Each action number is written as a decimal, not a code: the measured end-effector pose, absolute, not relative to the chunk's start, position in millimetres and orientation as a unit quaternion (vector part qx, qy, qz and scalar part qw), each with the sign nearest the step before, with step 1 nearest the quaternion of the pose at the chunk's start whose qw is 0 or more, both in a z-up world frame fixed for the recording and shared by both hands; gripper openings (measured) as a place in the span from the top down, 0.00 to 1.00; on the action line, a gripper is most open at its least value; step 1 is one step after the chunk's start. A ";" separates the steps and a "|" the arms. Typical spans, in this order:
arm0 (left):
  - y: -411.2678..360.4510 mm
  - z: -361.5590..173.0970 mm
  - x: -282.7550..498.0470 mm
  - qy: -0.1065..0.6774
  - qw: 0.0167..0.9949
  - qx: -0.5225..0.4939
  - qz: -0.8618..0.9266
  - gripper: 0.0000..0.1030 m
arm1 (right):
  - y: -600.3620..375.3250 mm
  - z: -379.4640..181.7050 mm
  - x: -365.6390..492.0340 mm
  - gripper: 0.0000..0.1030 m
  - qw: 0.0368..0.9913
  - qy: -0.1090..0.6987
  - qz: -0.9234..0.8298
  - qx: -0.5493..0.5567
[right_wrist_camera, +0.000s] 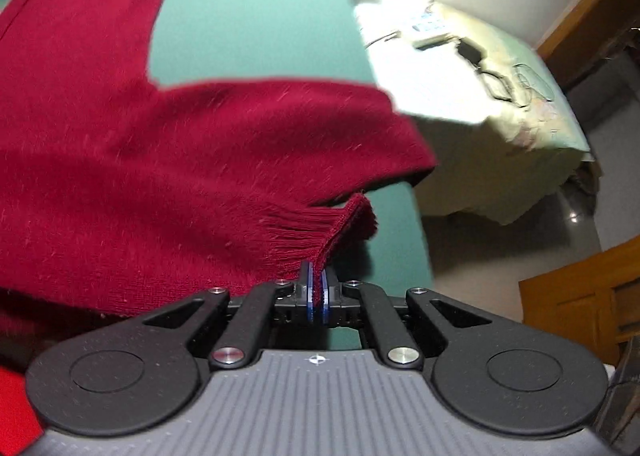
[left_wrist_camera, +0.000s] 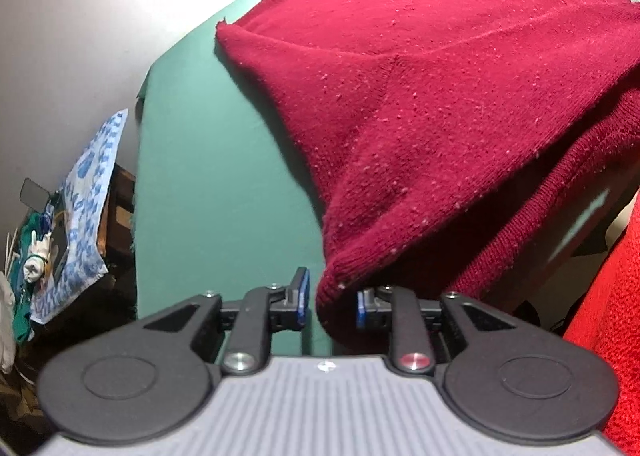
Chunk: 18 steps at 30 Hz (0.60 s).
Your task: Fold clothes
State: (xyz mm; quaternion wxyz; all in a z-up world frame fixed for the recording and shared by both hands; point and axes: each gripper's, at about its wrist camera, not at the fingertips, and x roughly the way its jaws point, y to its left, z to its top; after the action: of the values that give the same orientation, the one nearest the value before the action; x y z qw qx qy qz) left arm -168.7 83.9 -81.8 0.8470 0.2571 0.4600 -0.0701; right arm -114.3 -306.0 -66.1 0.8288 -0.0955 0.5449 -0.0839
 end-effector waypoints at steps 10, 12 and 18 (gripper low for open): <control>81.9 -81.5 -165.9 0.457 0.850 0.251 -0.074 0.75 | -305.1 17.4 -35.7 0.68 0.926 0.363 -0.049 0.087; 81.8 -81.3 -165.7 0.456 0.851 0.251 -0.073 0.75 | -266.8 11.0 2.5 0.68 0.920 0.370 0.040 0.123; 76.5 -80.6 -168.9 0.442 0.857 0.254 -0.077 0.75 | -121.7 -36.0 107.9 0.72 0.887 0.398 0.212 0.097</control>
State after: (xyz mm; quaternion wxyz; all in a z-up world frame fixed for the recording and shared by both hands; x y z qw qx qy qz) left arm -168.9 76.5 -80.6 0.8569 0.2537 0.4420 -0.0771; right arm 107.9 -121.7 -36.0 0.8872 0.0974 0.3981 0.2119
